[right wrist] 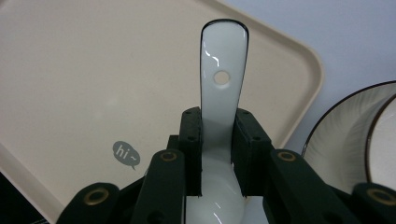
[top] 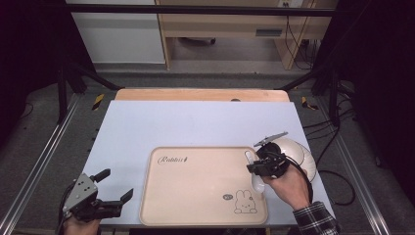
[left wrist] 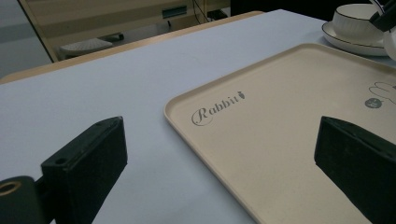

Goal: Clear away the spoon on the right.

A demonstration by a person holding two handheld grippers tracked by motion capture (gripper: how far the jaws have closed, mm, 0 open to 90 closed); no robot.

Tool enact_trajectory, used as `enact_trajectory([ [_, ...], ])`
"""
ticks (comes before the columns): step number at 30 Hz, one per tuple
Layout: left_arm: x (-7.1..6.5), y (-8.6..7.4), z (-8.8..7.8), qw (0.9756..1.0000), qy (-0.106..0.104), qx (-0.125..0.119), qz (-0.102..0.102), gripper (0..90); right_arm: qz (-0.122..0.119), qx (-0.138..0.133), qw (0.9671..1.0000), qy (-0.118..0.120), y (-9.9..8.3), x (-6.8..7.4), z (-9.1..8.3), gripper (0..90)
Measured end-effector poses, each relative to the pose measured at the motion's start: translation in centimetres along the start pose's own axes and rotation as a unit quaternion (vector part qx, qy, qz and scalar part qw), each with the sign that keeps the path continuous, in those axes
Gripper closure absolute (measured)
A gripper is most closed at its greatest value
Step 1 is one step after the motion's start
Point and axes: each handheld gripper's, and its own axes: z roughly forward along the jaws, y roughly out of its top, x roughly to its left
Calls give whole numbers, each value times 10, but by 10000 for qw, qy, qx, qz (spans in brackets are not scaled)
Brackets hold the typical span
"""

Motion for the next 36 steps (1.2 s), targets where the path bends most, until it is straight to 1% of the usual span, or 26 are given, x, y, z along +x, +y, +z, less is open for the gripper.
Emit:
enact_trajectory([
  [1, 0, 0, 0, 10000, 0, -3, -2, 21, -16, 27, 10000, 10, -1, 1, 4, 751],
  [3, 0, 0, 0, 10000, 0, 0, -3, 21, -37, 54, 10000, 20, -2, 0, 5, 751],
  [4, 0, 0, 0, 10000, -1, 5, -2, 20, -38, 35, 10000, 43, -3, 1, 7, 751],
  [6, 0, 0, 0, 10000, 1, 6, 2, 21, -39, 61, 10000, 24, -5, 1, 10, 751],
  [7, 0, 0, 0, 10000, 2, 4, 3, 21, 1, 55, 10000, 54, -6, 1, 13, 751],
  [9, 0, 0, 0, 10000, 2, 5, 4, 21, -3, 69, 10000, 41, -7, 1, 14, 751],
  [10, 0, 0, 0, 10000, 2, 6, 4, 21, -28, 57, 10000, 42, -8, 0, 15, 751],
  [11, 0, 0, 0, 10000, 1, 9, 6, 21, 38, 30, 10000, 34, -9, 1, 17, 750],
  [16, 0, 0, 0, 10000, 0, 13, 4, 21, 59, -26, 10000, 34, -13, 0, 20, 750],
  [17, 0, 0, 0, 10000, 1, 13, 6, 21, 133, -44, 9999, 28, -14, 1, 22, 749],
  [21, 0, 0, 0, 10000, 2, 14, 7, 21, 75, -69, 9999, 4, -17, 0, 27, 747],
  [22, 0, 0, 0, 10000, 1, 16, 7, 21, 75, -69, 9999, 4, -17, 0, 27, 747],
  [23, 0, 0, 0, 10000, 2, 17, 8, 21, 137, -61, 9999, 6, -17, 1, 30, 746],
  [28, 0, 0, 0, 10000, 3, 18, 9, 21, 128, -74, 9999, 13, -19, 1, 32, 740],
  [30, 0, 0, 0, 10000, 5, 20, 11, 21, 121, -95, 9999, 13, -19, 0, 33, 725],
  [34, 0, 0, 0, 10000, 5, 21, 8, 21, 188, -200, 9996, 24, -20, -2, 32, 641],
  [36, 0, 0, 0, 10000, 5, 19, 9, 21, 213, -224, 9995, 11, -21, -2, 32, 637],
])
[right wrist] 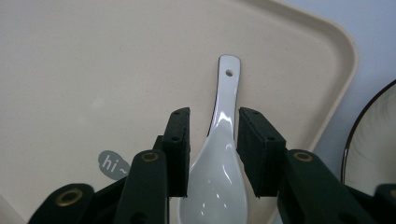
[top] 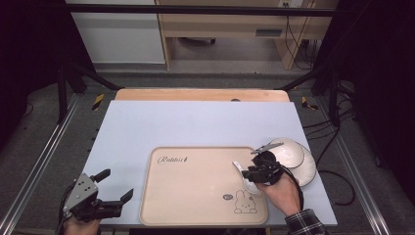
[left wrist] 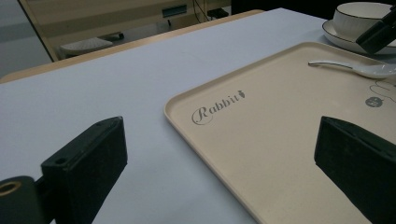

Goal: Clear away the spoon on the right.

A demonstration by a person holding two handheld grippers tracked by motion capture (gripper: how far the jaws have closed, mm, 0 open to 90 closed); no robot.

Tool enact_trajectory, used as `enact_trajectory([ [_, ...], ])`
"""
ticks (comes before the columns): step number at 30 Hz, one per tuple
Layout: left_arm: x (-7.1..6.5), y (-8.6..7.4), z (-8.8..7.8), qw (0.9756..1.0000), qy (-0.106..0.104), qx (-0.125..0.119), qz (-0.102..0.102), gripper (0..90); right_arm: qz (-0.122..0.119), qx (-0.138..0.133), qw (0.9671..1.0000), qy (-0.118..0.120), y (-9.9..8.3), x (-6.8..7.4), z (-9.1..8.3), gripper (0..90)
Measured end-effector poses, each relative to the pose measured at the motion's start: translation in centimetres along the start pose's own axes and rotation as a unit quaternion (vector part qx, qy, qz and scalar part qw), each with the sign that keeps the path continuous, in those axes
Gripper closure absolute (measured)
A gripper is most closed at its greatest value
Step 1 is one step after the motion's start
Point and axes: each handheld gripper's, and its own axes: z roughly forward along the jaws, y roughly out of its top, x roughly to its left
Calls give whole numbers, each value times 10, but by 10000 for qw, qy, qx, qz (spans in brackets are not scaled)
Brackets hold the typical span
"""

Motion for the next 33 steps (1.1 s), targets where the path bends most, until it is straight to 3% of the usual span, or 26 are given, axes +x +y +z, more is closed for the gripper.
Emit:
enact_trajectory([
  [10, 0, 0, 0, 10000, 7, -1, 1, 21, -46, -369, 9993, 77, -3, 1, -8, 574],
  [15, 0, 0, 0, 10000, 15, -7, 9, 21, -146, -506, 9986, 68, -2, 6, -10, 596],
  [17, 0, 0, 0, 10000, 20, -14, 12, 21, -135, -555, 9983, 97, -1, 9, -10, 623],
  [19, 0, 0, 0, 10000, 19, -18, 6, 20, -354, -664, 9971, 129, -2, 8, -8, 670],
  [21, 0, 0, 0, 10000, 20, -15, 12, 21, -264, -649, 9975, 119, -2, 10, -8, 689],
  [24, 0, 0, 0, 10000, 10, -10, 12, 21, -364, -715, 9967, 135, -4, 10, -5, 733],
  [27, -1, 0, 0, 10000, 8, -13, 14, 21, -369, -729, 9966, 45, -6, 12, -3, 786],
  [33, -1, 0, 1, 10000, -11, -6, 29, 21, -609, -739, 9954, -69, -8, 15, 6, 900],
])
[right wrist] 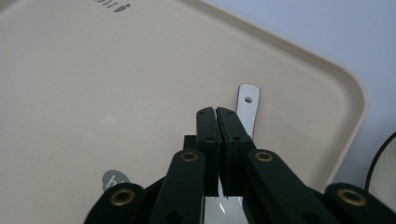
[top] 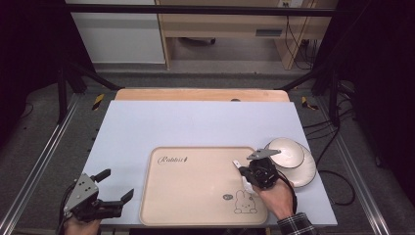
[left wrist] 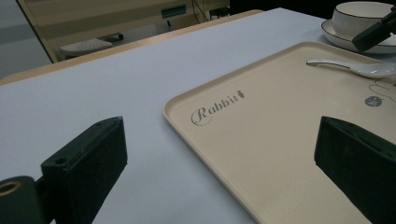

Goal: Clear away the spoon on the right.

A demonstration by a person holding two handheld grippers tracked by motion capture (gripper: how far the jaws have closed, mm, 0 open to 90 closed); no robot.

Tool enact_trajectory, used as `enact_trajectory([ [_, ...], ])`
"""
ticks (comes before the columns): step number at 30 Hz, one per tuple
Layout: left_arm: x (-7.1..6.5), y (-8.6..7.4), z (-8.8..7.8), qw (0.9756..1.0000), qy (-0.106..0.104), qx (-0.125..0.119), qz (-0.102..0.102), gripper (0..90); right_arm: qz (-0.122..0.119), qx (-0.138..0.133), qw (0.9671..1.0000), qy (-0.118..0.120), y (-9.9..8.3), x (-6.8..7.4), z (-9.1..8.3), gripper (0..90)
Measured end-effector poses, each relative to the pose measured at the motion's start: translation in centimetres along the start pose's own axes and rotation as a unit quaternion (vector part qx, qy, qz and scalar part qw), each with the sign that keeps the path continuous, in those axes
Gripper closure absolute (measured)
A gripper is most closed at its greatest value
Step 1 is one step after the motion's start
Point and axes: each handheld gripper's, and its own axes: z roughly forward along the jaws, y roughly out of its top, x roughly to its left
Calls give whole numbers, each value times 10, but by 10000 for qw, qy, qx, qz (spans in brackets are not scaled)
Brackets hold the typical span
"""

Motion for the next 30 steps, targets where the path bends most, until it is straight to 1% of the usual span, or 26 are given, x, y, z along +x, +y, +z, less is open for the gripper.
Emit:
enact_trajectory([
  [2, 0, 0, 0, 10000, -7, -9, -8, 21, -2, -53, 10000, -5, 0, 0, 1, 900],
  [5, 0, 0, 0, 10000, -9, -18, -4, 21, -38, -17, 10000, -4, -1, 0, 4, 900],
  [6, 0, 0, 0, 10000, -11, -15, 1, 21, -13, 4, 10000, 3, -1, 0, 5, 900],
  [9, -1, 0, 0, 10000, -16, -4, 5, 21, -48, -4, 10000, -10, -2, 1, 7, 900],
  [11, -1, 0, 0, 10000, -16, -8, 2, 21, -159, 28, 9999, -44, -3, 3, 11, 900],
  [13, -1, 0, 0, 10000, -14, -12, 3, 21, -150, 32, 9999, -57, -3, 4, 12, 900],
  [15, -1, 0, 0, 10000, -14, -14, 0, 21, -221, 48, 9997, -53, -3, 5, 14, 900],
  [16, -1, 0, 0, 10000, -17, -14, 3, 21, -244, 89, 9996, -109, -4, 6, 16, 900],
  [17, -1, 0, 0, 10000, -17, -14, 3, 21, -244, 89, 9996, -109, -4, 6, 16, 900],
  [18, -1, 0, 0, 10000, -19, -11, 7, 21, -294, 87, 9995, -117, -4, 5, 17, 900],
  [20, -1, 1, 0, 10000, -19, -11, 10, 21, -196, 152, 9996, -157, -5, 5, 20, 900],
  [30, -1, 1, 0, 10000, -19, -3, 25, 21, -270, 289, 9990, -197, -7, 4, 28, 900],
])
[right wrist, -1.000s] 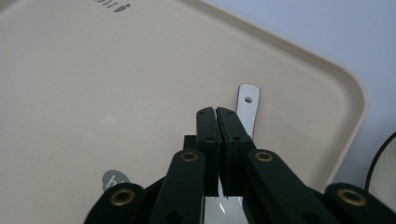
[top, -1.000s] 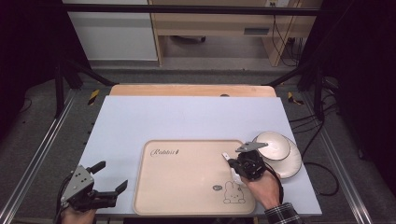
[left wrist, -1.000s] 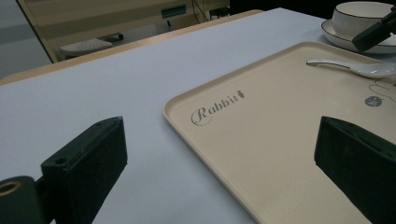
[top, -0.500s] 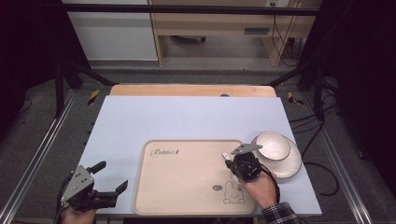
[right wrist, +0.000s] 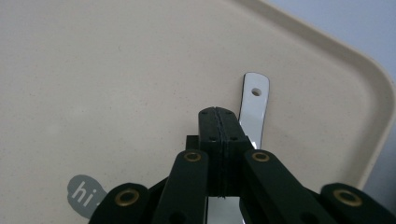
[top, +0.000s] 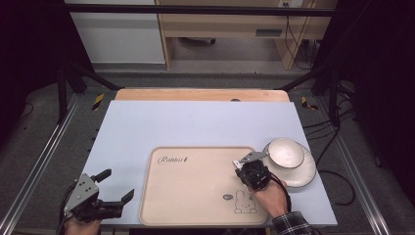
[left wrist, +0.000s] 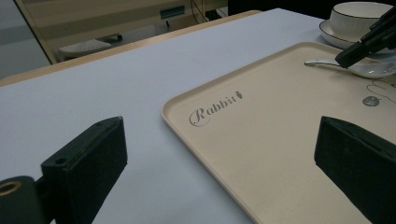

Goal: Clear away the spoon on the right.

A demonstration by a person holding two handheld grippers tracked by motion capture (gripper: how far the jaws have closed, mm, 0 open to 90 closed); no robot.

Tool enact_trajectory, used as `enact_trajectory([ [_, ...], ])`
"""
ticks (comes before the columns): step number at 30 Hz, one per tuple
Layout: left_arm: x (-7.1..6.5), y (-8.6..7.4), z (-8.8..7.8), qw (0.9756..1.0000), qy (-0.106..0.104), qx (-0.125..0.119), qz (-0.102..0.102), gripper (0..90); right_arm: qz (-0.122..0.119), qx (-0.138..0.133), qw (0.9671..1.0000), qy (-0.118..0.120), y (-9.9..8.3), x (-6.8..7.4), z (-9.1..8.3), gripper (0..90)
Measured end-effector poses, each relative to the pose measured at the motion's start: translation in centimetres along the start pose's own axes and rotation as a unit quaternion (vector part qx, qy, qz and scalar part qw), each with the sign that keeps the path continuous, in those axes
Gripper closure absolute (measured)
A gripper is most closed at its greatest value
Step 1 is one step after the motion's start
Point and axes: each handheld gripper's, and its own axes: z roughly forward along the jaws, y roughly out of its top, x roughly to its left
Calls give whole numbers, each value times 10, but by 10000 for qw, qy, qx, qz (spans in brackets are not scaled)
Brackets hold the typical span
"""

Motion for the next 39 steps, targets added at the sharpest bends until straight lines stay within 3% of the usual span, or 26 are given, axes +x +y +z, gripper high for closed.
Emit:
enact_trajectory([
  [9, 0, 0, 0, 10000, 1, 0, 2, 21, -17, 127, 9999, -24, -2, -3, 6, 900],
  [24, 0, 0, 0, 10000, 3, -6, 7, 21, 199, 224, 9995, -123, -4, -11, 5, 900],
  [35, 0, 0, 0, 10000, 4, -9, 8, 21, 172, 157, 9996, -138, -4, -11, 3, 900],
  [39, 0, 0, 0, 10000, 4, -7, 9, 21, 223, 81, 9997, -115, -3, -10, 0, 857],
])
